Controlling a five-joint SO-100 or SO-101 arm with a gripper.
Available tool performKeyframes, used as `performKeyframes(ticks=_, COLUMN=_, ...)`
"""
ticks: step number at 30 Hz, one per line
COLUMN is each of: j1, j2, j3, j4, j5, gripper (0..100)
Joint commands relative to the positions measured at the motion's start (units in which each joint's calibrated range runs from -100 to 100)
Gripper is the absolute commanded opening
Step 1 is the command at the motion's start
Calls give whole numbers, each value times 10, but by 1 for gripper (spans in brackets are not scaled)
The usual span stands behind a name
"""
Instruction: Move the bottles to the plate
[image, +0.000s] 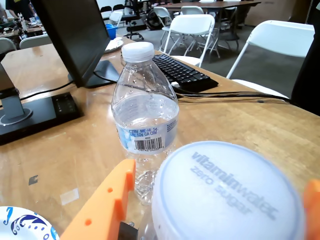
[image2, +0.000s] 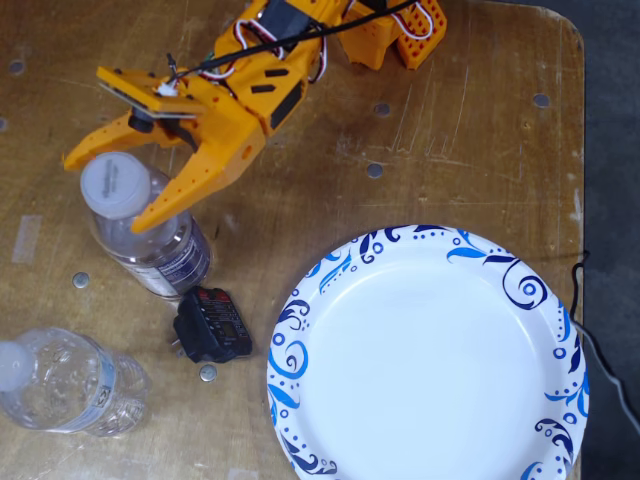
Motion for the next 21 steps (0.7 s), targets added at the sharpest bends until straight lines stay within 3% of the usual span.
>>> performKeyframes(ticks=1, j1=4, j2=-3, j3=-24, j4=-8, j5=-3, gripper=28)
performKeyframes(ticks=12, j1=35, j2=-2, j3=-21, j4=-8, j5=-2, gripper=17)
performKeyframes(ticks=21, j1=33, j2=-5, j3=-23, j4=-8, j5=-2, gripper=17)
